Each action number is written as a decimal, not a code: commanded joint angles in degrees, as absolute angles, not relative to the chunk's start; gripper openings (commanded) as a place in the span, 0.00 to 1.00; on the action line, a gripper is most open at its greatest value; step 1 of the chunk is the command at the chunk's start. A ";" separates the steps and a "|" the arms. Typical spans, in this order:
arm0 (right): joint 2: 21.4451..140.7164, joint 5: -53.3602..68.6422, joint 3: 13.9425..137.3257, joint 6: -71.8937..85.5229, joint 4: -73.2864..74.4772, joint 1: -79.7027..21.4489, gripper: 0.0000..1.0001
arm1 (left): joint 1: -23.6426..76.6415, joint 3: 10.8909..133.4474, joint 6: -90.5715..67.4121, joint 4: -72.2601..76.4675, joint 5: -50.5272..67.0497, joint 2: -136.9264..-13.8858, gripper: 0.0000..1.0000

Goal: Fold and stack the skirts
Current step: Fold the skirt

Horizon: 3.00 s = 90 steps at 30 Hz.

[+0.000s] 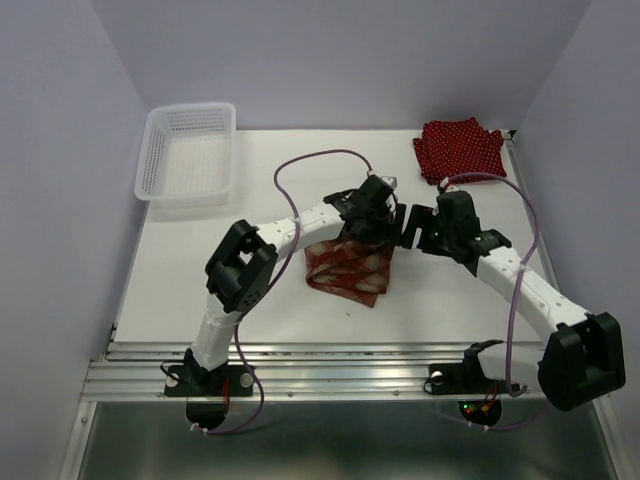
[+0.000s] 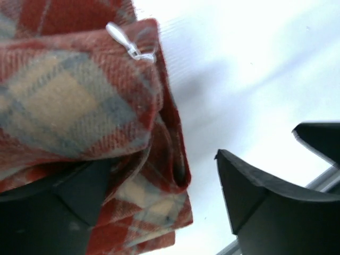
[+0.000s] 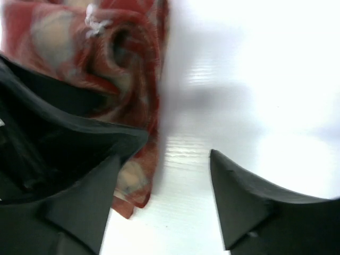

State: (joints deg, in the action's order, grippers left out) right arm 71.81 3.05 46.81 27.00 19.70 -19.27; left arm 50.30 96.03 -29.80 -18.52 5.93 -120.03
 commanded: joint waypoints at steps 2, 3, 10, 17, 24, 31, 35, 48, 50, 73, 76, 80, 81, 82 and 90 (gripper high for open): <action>64.79 0.26 52.12 26.02 23.55 -19.42 0.95 | 51.42 96.07 -26.99 -15.74 12.73 -109.36 0.99; 63.91 0.26 52.73 25.93 23.90 -19.42 1.00 | 51.42 95.72 -26.81 -15.30 12.92 -108.38 0.99; 58.10 0.26 54.49 24.44 24.96 -19.42 1.00 | 50.54 95.01 -25.40 -18.10 5.55 -100.73 0.99; 62.92 25.52 56.16 17.14 21.81 -19.42 1.00 | 40.09 87.90 -29.88 -18.90 0.70 -95.90 0.99; 74.95 25.93 63.09 15.03 18.37 -27.24 1.00 | 30.42 77.88 -33.93 -20.04 -5.09 -89.13 0.99; 90.25 24.26 69.60 14.77 17.05 -31.38 1.00 | 28.04 69.62 -35.51 -20.65 -7.56 -82.62 0.99; 94.48 23.90 69.97 14.50 18.81 -32.43 1.00 | 27.07 67.68 -36.12 -21.01 -8.17 -80.95 0.99; 85.79 23.30 45.10 16.44 14.33 -32.96 1.00 | 26.63 70.31 -34.72 -19.34 -5.19 -85.59 0.99; 85.34 22.42 41.50 17.31 13.71 -32.96 1.00 | 26.54 71.19 -34.63 -18.81 -3.61 -87.09 0.99; 64.77 2.17 60.29 31.55 16.62 -23.57 1.00 | 42.27 54.41 -28.57 10.15 15.90 -79.71 0.99; 68.89 11.32 61.35 32.86 13.37 -21.01 1.00 | 45.78 53.87 -26.47 14.23 20.47 -83.13 0.99; 74.77 19.32 59.34 34.71 8.97 -20.48 1.00 | 48.78 53.44 -24.53 17.92 21.96 -88.31 0.99; 75.93 21.69 58.63 34.89 8.01 -19.96 1.00 | 48.87 53.35 -24.35 18.45 22.93 -89.20 0.99; 77.07 22.84 58.10 35.33 6.69 -19.95 1.00 | 48.95 53.44 -24.17 18.98 23.72 -90.25 0.99; 87.35 26.01 53.70 35.33 0.53 -15.21 1.00 | 49.48 49.40 -21.62 19.86 27.59 -96.85 0.99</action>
State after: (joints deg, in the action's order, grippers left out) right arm 84.97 22.90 54.85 34.68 7.44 -17.85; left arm 49.08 51.64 -24.18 16.56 23.79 -95.66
